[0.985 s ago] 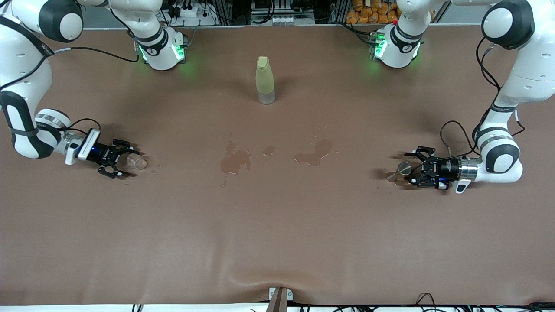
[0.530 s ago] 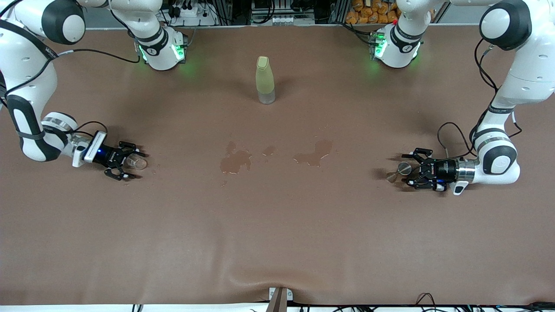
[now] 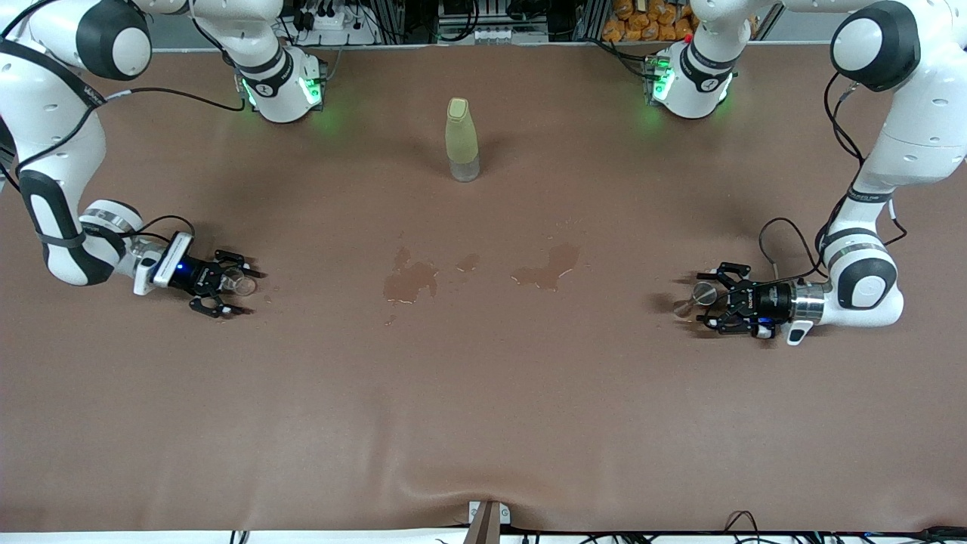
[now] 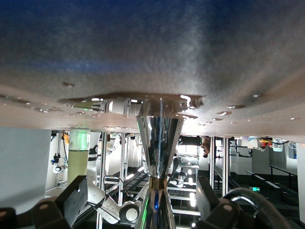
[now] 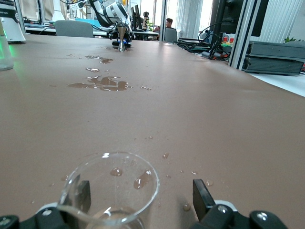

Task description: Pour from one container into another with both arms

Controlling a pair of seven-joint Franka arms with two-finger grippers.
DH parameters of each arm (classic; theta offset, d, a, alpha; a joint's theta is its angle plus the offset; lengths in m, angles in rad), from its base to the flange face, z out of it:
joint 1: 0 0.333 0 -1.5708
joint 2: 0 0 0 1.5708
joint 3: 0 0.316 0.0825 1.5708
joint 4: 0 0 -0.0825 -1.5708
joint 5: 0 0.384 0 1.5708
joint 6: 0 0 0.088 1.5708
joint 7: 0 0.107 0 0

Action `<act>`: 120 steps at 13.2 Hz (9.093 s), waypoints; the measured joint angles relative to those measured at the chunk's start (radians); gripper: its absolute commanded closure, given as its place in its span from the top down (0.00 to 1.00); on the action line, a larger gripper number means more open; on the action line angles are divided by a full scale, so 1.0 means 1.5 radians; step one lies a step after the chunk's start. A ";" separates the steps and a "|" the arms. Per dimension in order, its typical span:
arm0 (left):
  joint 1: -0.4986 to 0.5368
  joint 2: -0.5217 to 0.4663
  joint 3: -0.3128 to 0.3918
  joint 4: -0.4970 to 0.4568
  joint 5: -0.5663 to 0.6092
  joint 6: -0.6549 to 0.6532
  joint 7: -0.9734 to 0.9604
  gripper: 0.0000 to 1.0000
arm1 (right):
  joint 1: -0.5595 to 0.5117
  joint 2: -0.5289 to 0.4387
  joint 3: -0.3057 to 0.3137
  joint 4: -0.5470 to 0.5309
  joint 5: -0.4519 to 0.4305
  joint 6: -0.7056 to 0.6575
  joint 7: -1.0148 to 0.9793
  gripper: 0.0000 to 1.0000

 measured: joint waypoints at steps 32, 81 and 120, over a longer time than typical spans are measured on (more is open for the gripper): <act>-0.003 0.001 0.001 0.003 0.004 0.000 0.000 1.00 | 0.017 -0.150 0.007 0.045 -0.068 -0.178 0.231 0.00; -0.019 -0.024 -0.107 0.041 -0.020 -0.015 -0.072 0.00 | 0.119 -0.280 0.009 0.043 -0.098 -0.271 0.531 0.00; -0.581 0.032 -0.113 0.150 -0.574 0.408 0.000 0.00 | 0.260 -0.277 0.255 -0.128 0.241 0.029 0.448 0.00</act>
